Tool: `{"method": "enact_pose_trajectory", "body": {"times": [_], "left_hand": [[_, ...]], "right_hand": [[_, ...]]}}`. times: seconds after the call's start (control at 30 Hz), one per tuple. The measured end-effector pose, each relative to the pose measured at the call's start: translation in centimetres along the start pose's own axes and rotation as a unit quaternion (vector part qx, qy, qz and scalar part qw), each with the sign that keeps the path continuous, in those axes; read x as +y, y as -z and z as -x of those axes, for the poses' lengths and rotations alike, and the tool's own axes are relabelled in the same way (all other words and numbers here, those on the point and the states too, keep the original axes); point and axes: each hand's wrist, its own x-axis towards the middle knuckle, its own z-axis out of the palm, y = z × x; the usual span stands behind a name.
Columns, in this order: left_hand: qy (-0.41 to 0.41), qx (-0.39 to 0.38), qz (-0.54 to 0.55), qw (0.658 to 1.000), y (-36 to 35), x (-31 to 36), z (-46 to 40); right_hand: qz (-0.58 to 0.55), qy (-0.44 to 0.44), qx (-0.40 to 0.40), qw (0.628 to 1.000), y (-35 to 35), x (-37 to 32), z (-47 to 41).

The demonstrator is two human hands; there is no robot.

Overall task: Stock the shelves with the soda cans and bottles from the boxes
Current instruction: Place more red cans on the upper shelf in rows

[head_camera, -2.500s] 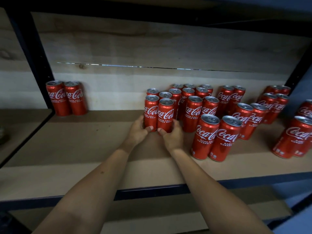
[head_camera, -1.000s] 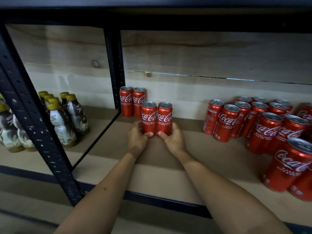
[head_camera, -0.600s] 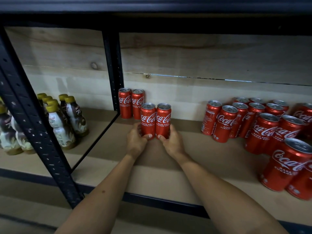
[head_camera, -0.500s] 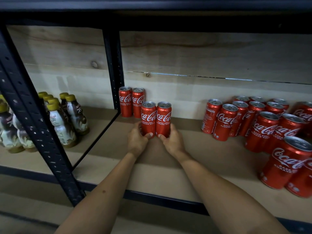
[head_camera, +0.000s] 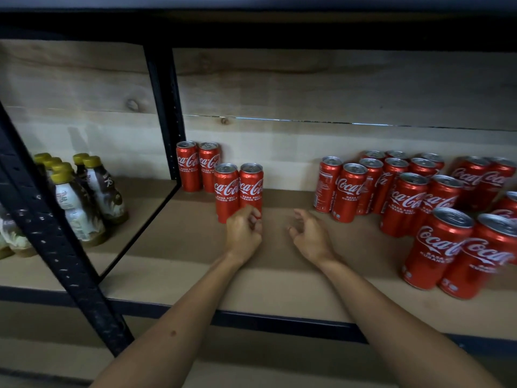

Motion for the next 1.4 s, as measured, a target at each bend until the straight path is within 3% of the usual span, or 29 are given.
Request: {"method": "enact_pose_trajectory", "body": {"times": [0.2, 0.3, 0.43, 0.77, 1.03, 1.27, 1.4], "left_hand": [[0.036, -0.127, 0.038, 0.991, -6.9, 1.3, -1.1], [0.091, -0.153, 0.079, 0.981, -9.8, 2.7, -2.1], [0.152, -0.141, 0.111, 0.972, -13.1, 3.4, -3.3], [0.131, -0.183, 0.181, 0.957, -16.1, 4.8, -5.2], [0.183, -0.163, 0.193, 0.950, -17.0, 4.9, -5.8], [0.182, -0.171, 0.126, 0.960, -15.4, 5.4, -4.7], [0.178, -0.199, 0.176, 0.947, -12.8, 4.4, -3.0]], "right_hand": [[-0.016, -0.084, 0.105, 0.991, 4.5, 4.0, 0.1], [-0.038, -0.127, 0.165, 0.977, 6.4, 5.6, -0.1], [-0.067, -0.141, 0.181, 0.971, 6.6, 7.3, -0.8], [-0.080, -0.150, 0.164, 0.972, 6.6, 7.3, -2.9], [-0.067, -0.149, 0.163, 0.973, 6.5, 7.7, -3.3], [-0.067, -0.116, 0.121, 0.983, 7.1, 7.3, -2.5], [-0.094, -0.091, 0.083, 0.988, 7.1, 7.0, -1.5]]}}
